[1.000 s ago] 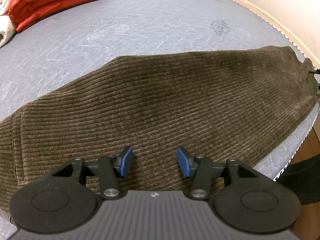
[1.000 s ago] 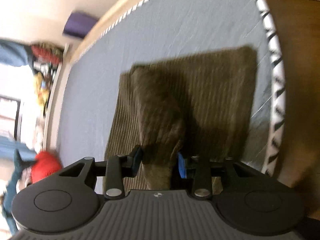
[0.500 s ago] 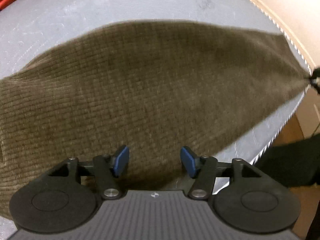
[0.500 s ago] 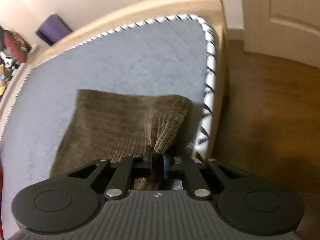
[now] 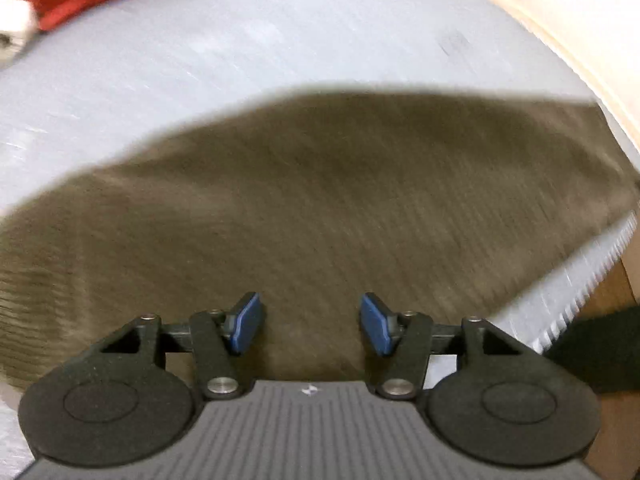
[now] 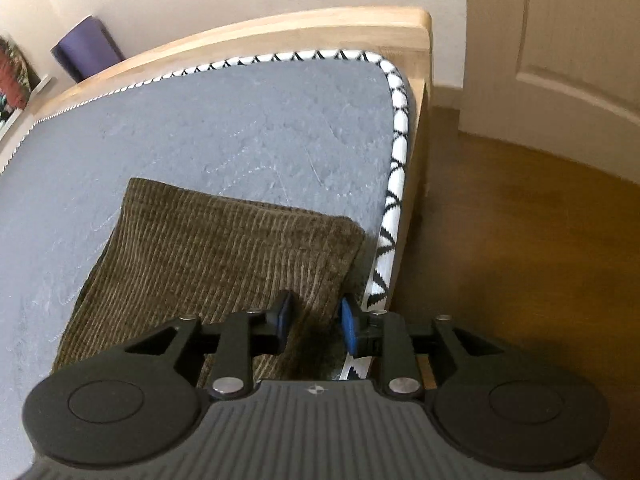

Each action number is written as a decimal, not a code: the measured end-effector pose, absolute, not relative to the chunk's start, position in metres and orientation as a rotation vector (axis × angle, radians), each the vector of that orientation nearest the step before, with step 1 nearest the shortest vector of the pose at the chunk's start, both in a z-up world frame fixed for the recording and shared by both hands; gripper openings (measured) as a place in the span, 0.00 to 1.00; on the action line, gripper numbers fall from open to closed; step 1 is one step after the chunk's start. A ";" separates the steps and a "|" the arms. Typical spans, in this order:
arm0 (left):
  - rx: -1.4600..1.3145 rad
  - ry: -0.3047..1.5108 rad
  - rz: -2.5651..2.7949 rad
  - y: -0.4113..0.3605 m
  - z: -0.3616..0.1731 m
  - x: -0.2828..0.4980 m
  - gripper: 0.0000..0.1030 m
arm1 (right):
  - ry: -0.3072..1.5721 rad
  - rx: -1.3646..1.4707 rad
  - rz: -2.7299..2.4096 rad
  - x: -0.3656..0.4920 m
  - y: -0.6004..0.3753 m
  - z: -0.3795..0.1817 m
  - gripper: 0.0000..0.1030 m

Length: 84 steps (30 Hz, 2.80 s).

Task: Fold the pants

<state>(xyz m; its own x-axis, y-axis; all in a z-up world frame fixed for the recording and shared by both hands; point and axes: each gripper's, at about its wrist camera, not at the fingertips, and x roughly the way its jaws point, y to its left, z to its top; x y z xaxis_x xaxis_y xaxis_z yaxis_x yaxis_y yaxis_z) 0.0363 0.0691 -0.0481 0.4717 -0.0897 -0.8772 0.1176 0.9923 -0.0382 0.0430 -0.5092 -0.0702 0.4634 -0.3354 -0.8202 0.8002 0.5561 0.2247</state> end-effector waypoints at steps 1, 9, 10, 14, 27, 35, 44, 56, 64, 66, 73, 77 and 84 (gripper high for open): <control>0.014 1.045 -0.081 0.076 -0.044 0.038 0.61 | 0.810 0.648 -0.764 0.044 -0.506 -0.069 0.33; -0.020 1.164 0.086 0.104 -0.067 0.046 0.61 | 0.848 0.670 -0.780 0.044 -0.507 -0.078 0.45; 0.000 1.157 0.070 0.100 -0.067 0.046 0.62 | 0.857 0.683 -0.753 0.046 -0.507 -0.080 0.49; -0.011 1.150 0.015 0.086 -0.066 0.048 0.62 | 0.880 0.691 -0.720 0.050 -0.507 -0.089 0.54; 0.017 1.157 -0.013 0.077 -0.073 0.057 0.62 | 0.790 0.587 -0.662 0.059 -0.488 -0.064 0.10; 0.000 1.135 -0.016 0.081 -0.064 0.047 0.62 | 0.453 0.126 -0.318 0.045 -0.362 0.034 0.08; -0.022 1.144 -0.021 0.093 -0.062 0.032 0.67 | 0.469 -0.533 0.660 -0.077 -0.085 -0.018 0.13; -0.190 1.085 -0.037 0.114 -0.042 0.031 0.71 | 0.547 -0.674 0.886 -0.125 -0.058 -0.045 0.44; -0.159 1.083 -0.041 0.107 -0.040 0.040 0.71 | 0.627 -0.633 0.806 -0.096 -0.055 -0.069 0.46; -0.156 1.083 -0.041 0.106 -0.040 0.040 0.71 | 0.654 -0.661 0.816 -0.094 -0.052 -0.085 0.46; -0.161 1.084 -0.034 0.105 -0.043 0.043 0.71 | 0.613 -0.719 0.844 -0.097 -0.047 -0.096 0.11; -0.174 1.066 -0.028 0.107 -0.040 0.046 0.71 | 0.551 -0.614 0.870 -0.095 -0.065 -0.068 0.06; -0.216 1.062 -0.039 0.108 -0.039 0.051 0.71 | 0.609 -0.717 1.036 -0.113 -0.088 -0.073 0.07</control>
<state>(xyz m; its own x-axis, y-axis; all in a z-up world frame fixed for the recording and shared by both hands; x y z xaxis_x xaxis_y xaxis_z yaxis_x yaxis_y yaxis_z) 0.0513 0.1080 -0.0392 0.4884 -0.1360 -0.8619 -0.0721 0.9781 -0.1951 -0.1133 -0.0883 -0.0732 0.3880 0.5443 -0.7438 -0.9146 0.3275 -0.2374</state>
